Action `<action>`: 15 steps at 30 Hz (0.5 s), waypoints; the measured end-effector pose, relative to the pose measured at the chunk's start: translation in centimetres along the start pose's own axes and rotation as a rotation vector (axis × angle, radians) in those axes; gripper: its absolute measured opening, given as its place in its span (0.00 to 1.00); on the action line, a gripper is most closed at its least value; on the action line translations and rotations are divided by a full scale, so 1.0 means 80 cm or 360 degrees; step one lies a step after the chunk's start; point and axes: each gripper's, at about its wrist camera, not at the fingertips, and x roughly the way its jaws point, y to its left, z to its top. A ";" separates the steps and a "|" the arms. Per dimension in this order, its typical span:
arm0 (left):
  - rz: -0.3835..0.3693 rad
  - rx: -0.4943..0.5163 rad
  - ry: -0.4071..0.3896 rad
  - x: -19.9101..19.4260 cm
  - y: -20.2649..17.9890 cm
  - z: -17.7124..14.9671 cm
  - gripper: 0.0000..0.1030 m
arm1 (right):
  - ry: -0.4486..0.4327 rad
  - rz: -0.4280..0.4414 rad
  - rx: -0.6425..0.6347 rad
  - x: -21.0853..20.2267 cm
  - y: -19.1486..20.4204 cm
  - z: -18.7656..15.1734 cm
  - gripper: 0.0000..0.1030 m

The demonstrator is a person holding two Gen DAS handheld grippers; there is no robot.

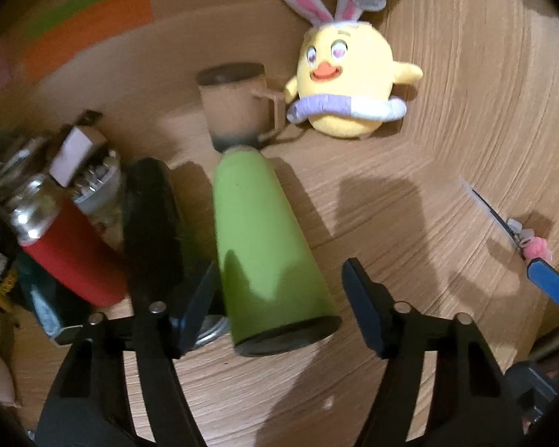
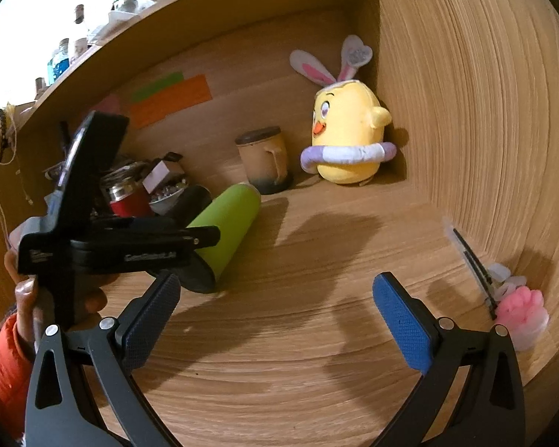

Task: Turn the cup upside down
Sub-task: 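Move the left gripper to the lime-green tumbler and close around it, then lift the lime-green tumbler with the left gripper toward the right gripper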

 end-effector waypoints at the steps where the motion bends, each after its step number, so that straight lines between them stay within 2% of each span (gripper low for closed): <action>1: 0.0005 -0.0008 0.0022 0.005 0.001 -0.001 0.62 | 0.0003 -0.0001 0.0005 0.001 -0.001 0.000 1.00; 2: 0.0031 -0.0017 0.0036 0.009 0.002 -0.002 0.61 | 0.0004 -0.0001 0.0011 0.002 -0.003 -0.001 1.00; 8: 0.0013 -0.0078 0.0048 0.006 0.007 -0.004 0.61 | -0.0007 0.0000 0.0024 -0.002 -0.002 0.000 1.00; 15: -0.0075 -0.0067 0.0056 -0.021 0.001 -0.029 0.60 | -0.0033 -0.0013 0.0018 -0.018 0.004 0.000 1.00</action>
